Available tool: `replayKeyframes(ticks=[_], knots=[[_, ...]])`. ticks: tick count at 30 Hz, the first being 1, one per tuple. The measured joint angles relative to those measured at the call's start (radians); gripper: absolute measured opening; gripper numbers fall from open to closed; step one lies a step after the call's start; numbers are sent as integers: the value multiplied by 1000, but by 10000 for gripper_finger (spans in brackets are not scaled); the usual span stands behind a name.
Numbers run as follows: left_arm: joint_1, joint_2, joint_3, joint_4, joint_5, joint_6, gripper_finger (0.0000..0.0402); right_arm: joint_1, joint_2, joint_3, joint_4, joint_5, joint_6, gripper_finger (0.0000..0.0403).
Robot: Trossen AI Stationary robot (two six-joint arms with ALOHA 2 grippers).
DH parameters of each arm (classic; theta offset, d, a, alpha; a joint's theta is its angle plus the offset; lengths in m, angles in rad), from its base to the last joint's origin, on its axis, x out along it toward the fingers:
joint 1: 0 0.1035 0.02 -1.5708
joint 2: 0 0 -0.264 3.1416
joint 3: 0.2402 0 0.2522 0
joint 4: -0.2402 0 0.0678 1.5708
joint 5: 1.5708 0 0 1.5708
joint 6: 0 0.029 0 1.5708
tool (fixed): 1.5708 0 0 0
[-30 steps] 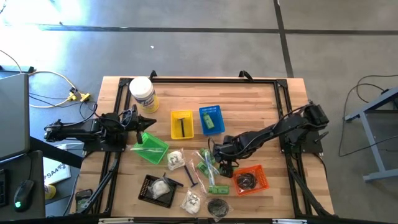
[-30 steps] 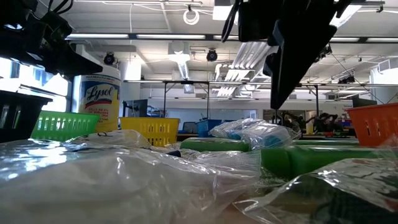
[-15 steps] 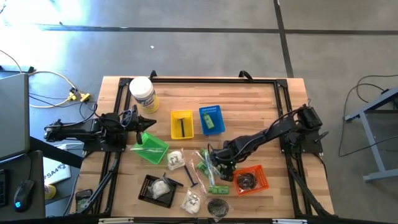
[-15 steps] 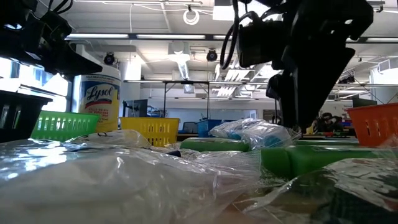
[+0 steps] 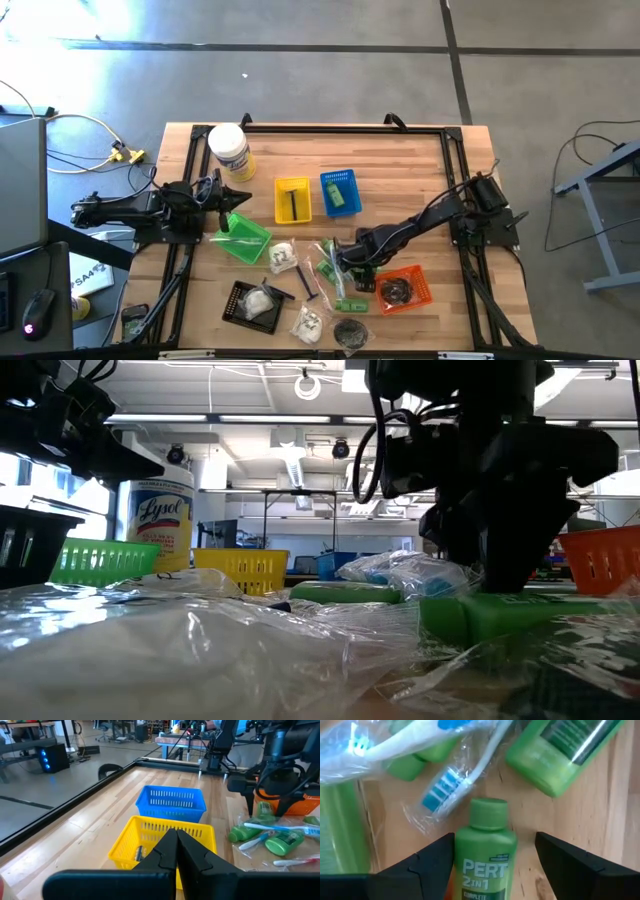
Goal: Pick & Place Travel size toiletries
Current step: Put the shampoo into the blue bin
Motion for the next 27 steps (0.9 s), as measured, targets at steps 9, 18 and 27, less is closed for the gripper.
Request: replayKeyframes(ticks=[9,18,27], knots=[[0,0,0,1,0,0,0,-8,0,0,55,15,-109,190],[0,0,-1,1,0,0,0,-54,-1,0,65,62,-149,129],[0,0,-1,2,-1,0,0,-61,-23,0,32,164,-211,130]])
